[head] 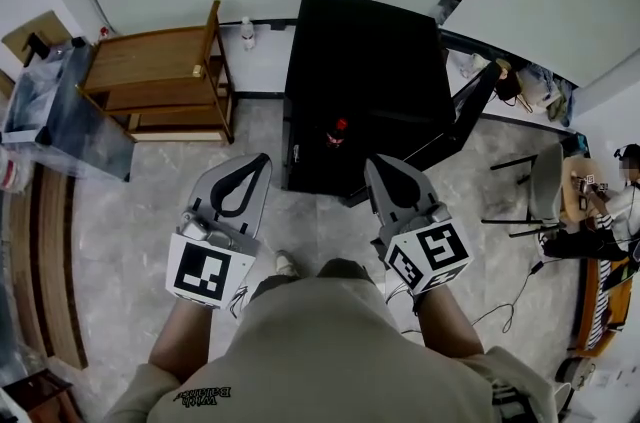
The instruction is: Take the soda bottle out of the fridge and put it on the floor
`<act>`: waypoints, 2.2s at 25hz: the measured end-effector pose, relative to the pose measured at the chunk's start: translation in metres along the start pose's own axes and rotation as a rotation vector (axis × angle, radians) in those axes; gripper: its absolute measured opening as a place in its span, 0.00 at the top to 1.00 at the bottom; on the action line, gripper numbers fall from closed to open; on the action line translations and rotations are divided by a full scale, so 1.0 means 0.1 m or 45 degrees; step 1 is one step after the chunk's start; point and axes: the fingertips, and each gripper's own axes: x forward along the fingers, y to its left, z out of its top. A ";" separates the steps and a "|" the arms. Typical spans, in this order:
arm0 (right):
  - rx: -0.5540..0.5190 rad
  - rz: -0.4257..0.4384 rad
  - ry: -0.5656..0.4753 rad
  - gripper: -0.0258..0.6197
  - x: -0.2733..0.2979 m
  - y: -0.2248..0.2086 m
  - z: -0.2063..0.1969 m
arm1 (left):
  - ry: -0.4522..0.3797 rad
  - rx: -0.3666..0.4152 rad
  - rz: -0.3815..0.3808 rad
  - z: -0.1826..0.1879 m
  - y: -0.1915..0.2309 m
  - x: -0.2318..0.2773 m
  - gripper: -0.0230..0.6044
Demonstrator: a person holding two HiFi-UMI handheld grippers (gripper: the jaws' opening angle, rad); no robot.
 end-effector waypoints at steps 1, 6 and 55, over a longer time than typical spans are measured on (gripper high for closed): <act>0.000 -0.007 0.003 0.97 0.01 -0.02 -0.01 | -0.003 0.001 -0.002 0.00 0.01 0.02 0.95; 0.027 -0.022 0.028 0.96 0.11 -0.16 -0.10 | 0.006 0.022 0.011 0.00 0.06 0.18 0.95; -0.074 0.146 0.562 0.68 2.23 -1.50 -2.98 | 0.429 -0.343 0.495 -1.65 -0.13 1.09 0.95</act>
